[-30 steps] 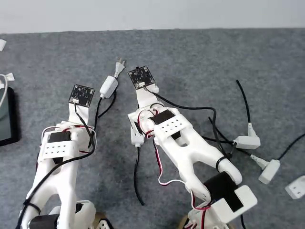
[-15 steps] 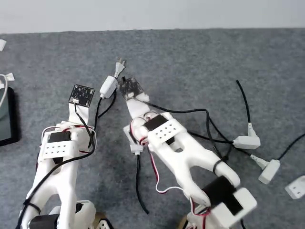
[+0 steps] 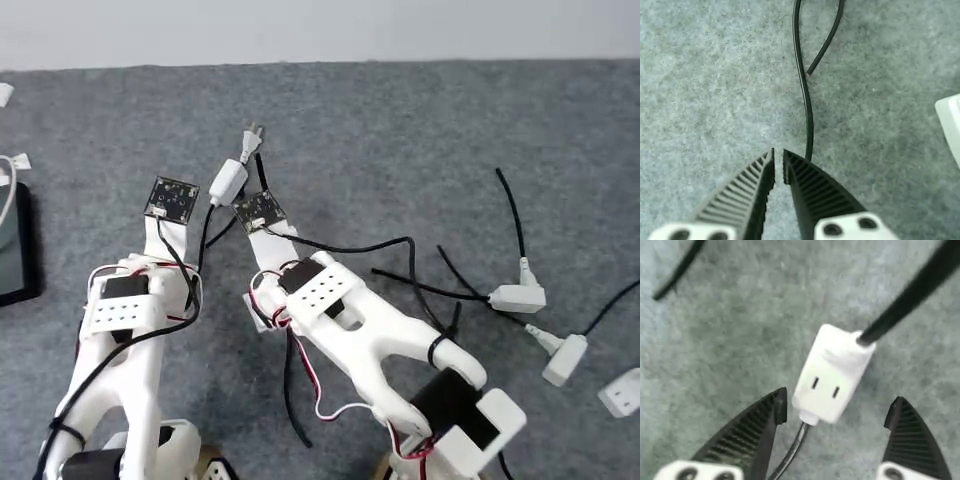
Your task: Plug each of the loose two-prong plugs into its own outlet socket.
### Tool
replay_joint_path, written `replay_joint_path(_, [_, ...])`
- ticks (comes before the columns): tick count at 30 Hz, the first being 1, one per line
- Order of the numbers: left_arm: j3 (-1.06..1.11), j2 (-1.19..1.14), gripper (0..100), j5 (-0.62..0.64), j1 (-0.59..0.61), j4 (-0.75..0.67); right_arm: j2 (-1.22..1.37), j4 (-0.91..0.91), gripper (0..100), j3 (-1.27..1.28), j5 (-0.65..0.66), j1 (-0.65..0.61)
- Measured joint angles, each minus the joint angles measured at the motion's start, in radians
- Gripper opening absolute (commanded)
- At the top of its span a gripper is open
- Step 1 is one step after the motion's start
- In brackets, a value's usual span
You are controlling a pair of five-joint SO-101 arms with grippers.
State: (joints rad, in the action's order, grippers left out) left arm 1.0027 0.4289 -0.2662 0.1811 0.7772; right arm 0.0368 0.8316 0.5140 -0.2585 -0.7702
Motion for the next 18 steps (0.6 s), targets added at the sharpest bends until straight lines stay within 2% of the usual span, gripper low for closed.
replay_joint_path(5, [0.000, 0.000, 3, 0.000, 0.000, 0.000, 0.060, -0.077, 27.1, -0.002, 0.014, 0.005])
replay_joint_path(11, [0.000, 0.000, 3, 0.000, 0.000, 0.000, 0.147, -0.014, 0.2, -0.100, 0.066, 0.014])
replay_joint_path(18, [0.000, 0.000, 3, 0.000, 0.000, 0.000, 0.190, 0.127, 0.8, -0.192, 0.138, 0.074])
